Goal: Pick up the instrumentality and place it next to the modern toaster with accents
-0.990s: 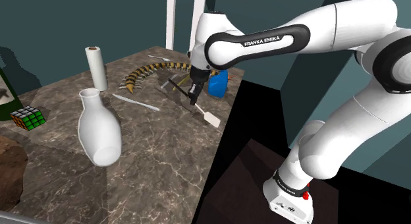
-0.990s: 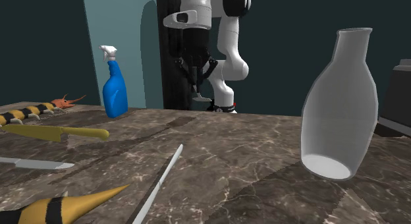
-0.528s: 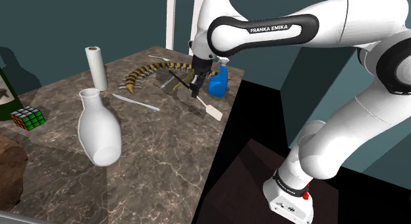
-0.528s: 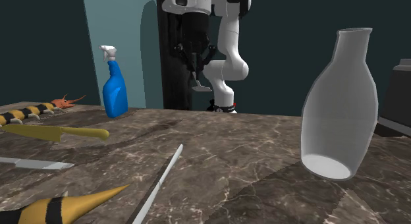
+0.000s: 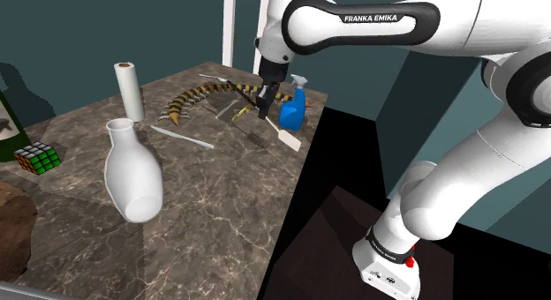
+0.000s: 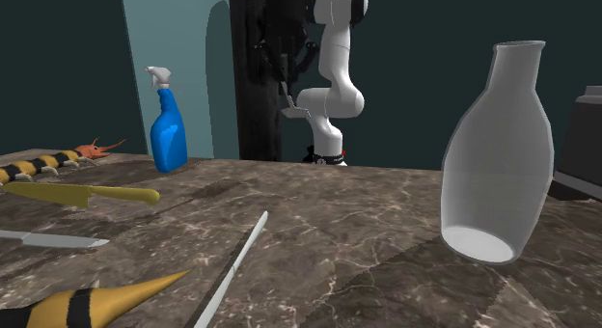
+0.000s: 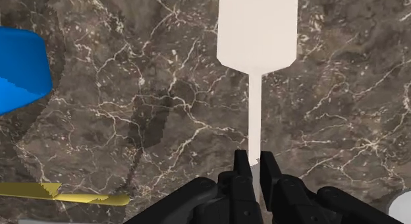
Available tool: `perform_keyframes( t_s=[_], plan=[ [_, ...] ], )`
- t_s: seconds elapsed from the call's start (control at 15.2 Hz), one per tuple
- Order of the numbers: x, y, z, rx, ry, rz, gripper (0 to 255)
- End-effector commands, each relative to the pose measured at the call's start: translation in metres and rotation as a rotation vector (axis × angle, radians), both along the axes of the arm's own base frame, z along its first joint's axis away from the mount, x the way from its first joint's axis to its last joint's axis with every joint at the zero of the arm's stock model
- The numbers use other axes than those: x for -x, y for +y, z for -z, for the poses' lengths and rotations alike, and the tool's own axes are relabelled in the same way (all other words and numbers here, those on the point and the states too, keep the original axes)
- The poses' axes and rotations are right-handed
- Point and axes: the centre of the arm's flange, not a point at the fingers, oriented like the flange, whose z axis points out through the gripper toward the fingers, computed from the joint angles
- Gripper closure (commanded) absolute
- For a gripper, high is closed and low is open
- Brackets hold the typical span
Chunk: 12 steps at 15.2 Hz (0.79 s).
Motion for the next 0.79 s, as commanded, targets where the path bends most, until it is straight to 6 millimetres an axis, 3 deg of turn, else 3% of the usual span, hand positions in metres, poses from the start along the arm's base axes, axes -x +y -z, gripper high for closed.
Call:
perform_keyframes(
  t_s=[0.0, 0.73],
  plan=[
    [-0.001, 0.0, -0.01, 0.0, 0.0, 0.0, 255],
    [-0.001, 0.0, -0.068, 0.0, 0.0, 0.0, 255]
  ],
)
